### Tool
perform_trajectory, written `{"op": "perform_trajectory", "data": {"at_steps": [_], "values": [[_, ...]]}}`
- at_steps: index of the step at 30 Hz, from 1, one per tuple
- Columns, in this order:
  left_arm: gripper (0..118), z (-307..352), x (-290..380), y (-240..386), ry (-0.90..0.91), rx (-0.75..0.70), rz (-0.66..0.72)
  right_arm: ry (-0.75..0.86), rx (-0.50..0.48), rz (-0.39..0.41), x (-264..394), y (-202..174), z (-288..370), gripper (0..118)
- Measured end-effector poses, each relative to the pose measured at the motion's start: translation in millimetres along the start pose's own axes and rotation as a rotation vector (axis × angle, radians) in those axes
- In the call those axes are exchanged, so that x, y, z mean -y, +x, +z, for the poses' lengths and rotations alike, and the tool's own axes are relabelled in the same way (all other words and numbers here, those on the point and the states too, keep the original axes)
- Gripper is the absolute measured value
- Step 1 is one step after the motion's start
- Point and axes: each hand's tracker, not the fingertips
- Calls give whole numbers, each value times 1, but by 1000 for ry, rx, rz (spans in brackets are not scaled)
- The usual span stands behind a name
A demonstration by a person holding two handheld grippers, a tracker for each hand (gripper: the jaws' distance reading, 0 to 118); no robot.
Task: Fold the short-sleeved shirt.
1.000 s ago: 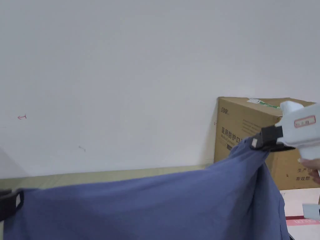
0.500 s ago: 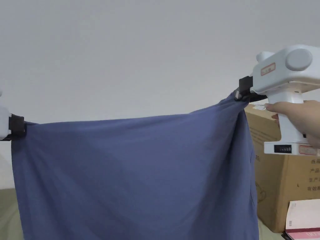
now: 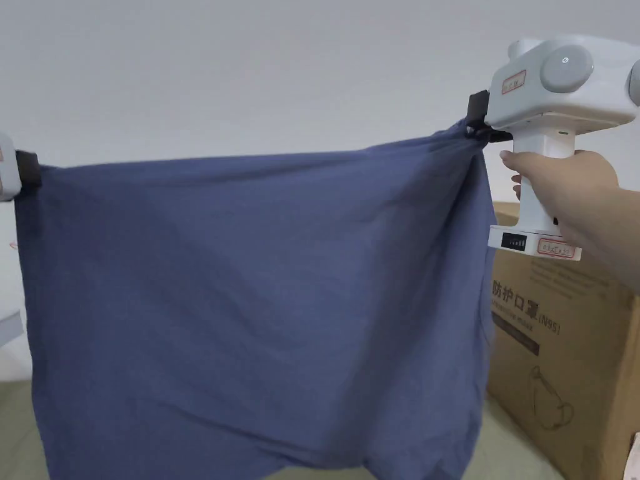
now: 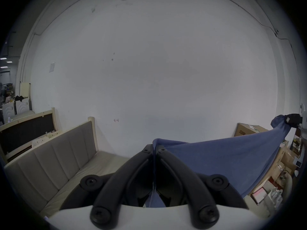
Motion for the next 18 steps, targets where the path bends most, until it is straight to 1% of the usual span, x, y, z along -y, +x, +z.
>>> {"op": "perform_trajectory", "data": {"at_steps": [1, 2, 4, 5, 6, 9, 10, 12, 14, 15, 16, 18], "values": [[0, -5, 6, 1, 7, -2, -11, 14, -3, -2, 10, 2, -4, 6], [0, -11, 16, 3, 14, -10, -19, 52, -29, -11, 27, 5, -8, 6], [0, -18, 45, 7, 16, -12, -24, 84, -10, 7, 66, 10, -16, 6], [0, -23, 60, 6, 3, -7, -17, 76, -10, 1, 90, 13, -17, 6], [0, -30, 81, 5, -51, 4, -8, 45, -10, -21, 116, 20, -22, 6], [0, -36, 162, 0, -237, 26, 36, -160, -13, -148, 209, 46, -30, 6], [0, -35, 189, -3, -301, 19, 40, -229, -11, -177, 240, 55, -30, 6], [0, -22, 262, -10, -452, 58, 34, -396, 22, -186, 320, 75, -17, 6], [0, -6, 328, -18, -614, 74, 12, -557, 14, -194, 392, 91, 8, 6], [0, 10, 360, -26, -704, 85, 9, -631, 43, -193, 428, 98, 26, 6], [0, 29, 388, -28, -757, 91, 4, -705, 34, -206, 456, 105, 42, 6], [0, 68, 433, -40, -856, 106, -31, -808, 48, -218, 504, 126, 75, 6]]}}
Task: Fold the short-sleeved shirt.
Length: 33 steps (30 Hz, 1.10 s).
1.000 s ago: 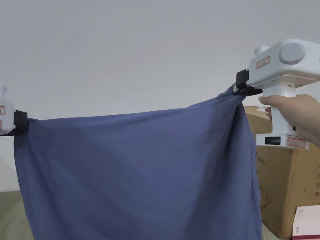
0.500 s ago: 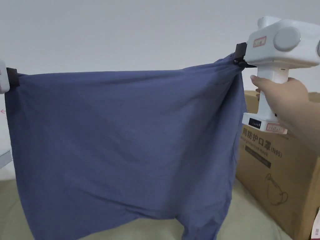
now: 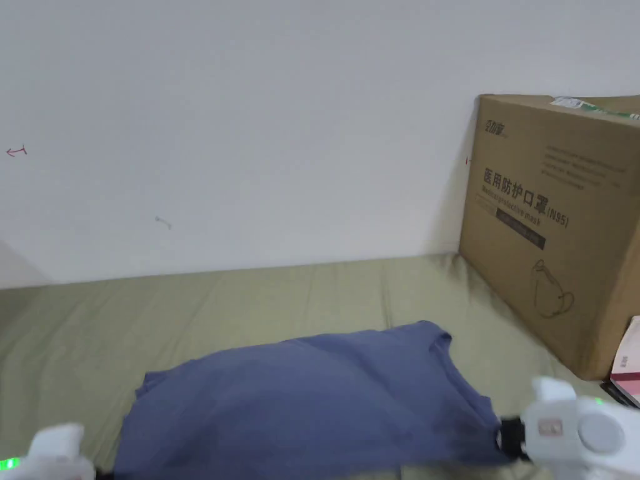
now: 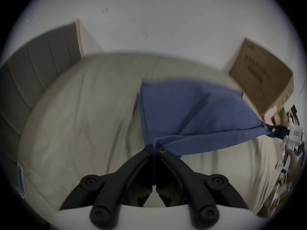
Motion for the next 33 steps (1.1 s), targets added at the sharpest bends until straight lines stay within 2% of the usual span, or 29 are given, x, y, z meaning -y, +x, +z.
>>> {"op": "perform_trajectory", "data": {"at_steps": [3, 6, 7, 11, 17, 19, 25, 26, 27, 28, 29, 30, 33], "values": [[0, 1, 59, -24, -78, 27, -13, -41, -56, -68, 55, 37, 25, 6], [0, 33, 97, -33, -67, 61, -54, -73, -192, -178, 80, 72, 62, 6], [0, 42, 104, -35, -67, 65, -70, -91, -189, -187, 88, 79, 76, 6], [0, 80, 132, -35, -108, 124, -101, -204, -173, -112, 114, 93, 114, 6], [0, 125, 161, -32, -146, 119, -331, -278, -156, -43, 147, 96, 151, 6], [0, 135, 166, -34, -162, 126, -367, -290, -155, -55, 155, 96, 160, 6], [1, 147, 173, -42, -174, 150, -274, -323, -135, -113, 169, 93, 166, 8], [6, 148, 172, -45, -166, 160, -251, -319, -134, -135, 170, 93, 166, 14], [31, 149, 172, -46, -175, 173, -211, -310, -118, -154, 172, 91, 169, 44], [63, 149, 172, -48, -186, 170, -184, -299, -85, -155, 172, 90, 171, 80], [89, 149, 173, -52, -214, 180, -148, -296, -56, -145, 173, 88, 174, 104], [102, 155, 175, -51, -212, 189, -130, -276, -42, -134, 173, 88, 180, 111], [101, 167, 176, -52, -189, 182, -120, -262, -15, -77, 172, 63, 204, 111]]}}
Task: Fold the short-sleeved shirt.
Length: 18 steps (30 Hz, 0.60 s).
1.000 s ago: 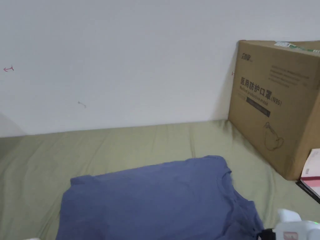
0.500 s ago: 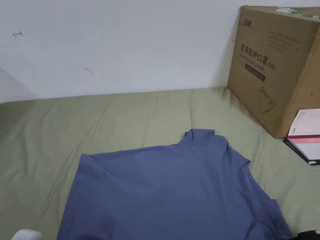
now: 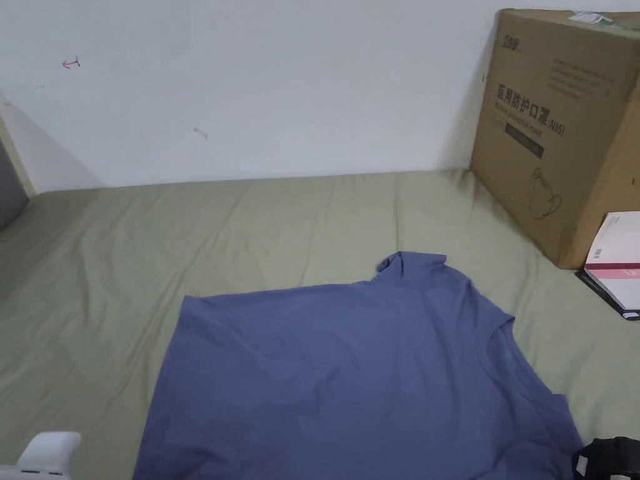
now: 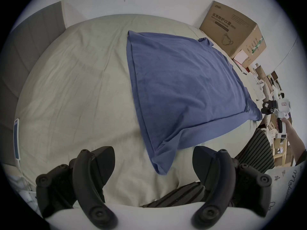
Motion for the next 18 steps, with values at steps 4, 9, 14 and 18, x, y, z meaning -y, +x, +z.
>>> {"op": "perform_trajectory", "data": {"at_steps": [4, 9, 14, 18], "values": [[101, 27, -5, 15, 93, 37, 62, 98, 31, 95, -1, -27, 24, 111], [100, 83, -10, 51, 453, -2, 157, 407, -126, 161, 11, -78, 74, 111], [97, 113, 10, 110, 864, -122, 92, 830, -193, 303, 35, -124, 100, 110], [67, 112, 25, 140, 1068, -167, 69, 1036, -126, 350, 53, -151, 91, 97]]}}
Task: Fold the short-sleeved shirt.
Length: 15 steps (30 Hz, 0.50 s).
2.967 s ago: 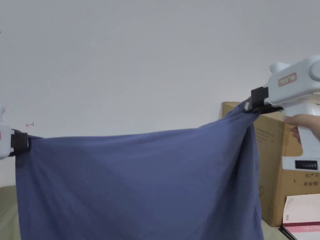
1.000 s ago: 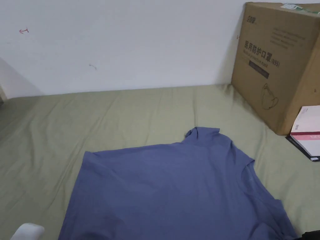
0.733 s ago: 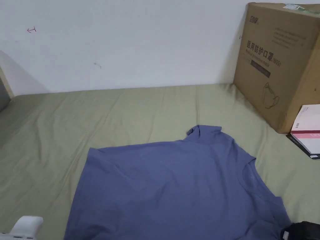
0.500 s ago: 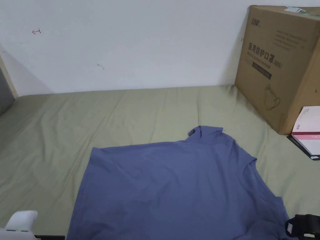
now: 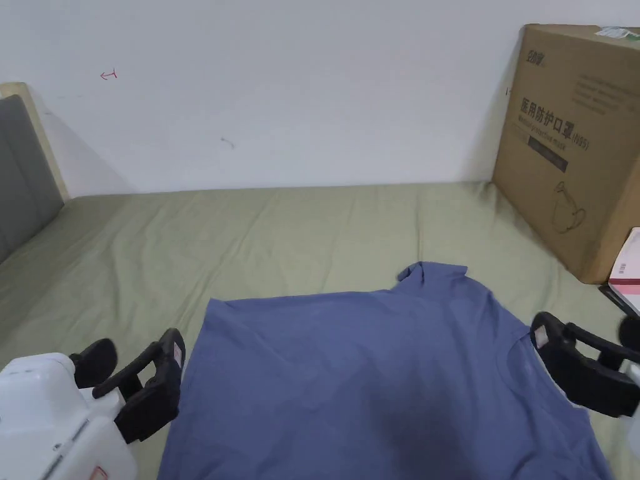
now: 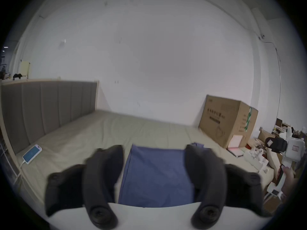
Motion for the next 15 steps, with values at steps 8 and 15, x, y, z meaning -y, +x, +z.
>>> {"op": "perform_trajectory", "data": {"at_steps": [8, 15], "values": [[3, 2, -3, 13, 50, -66, 30, 28, 55, 18, -8, -10, -10, 0], [2, -34, -28, -8, -155, 58, 18, -34, 5, -38, -15, -6, -11, 0]]}}
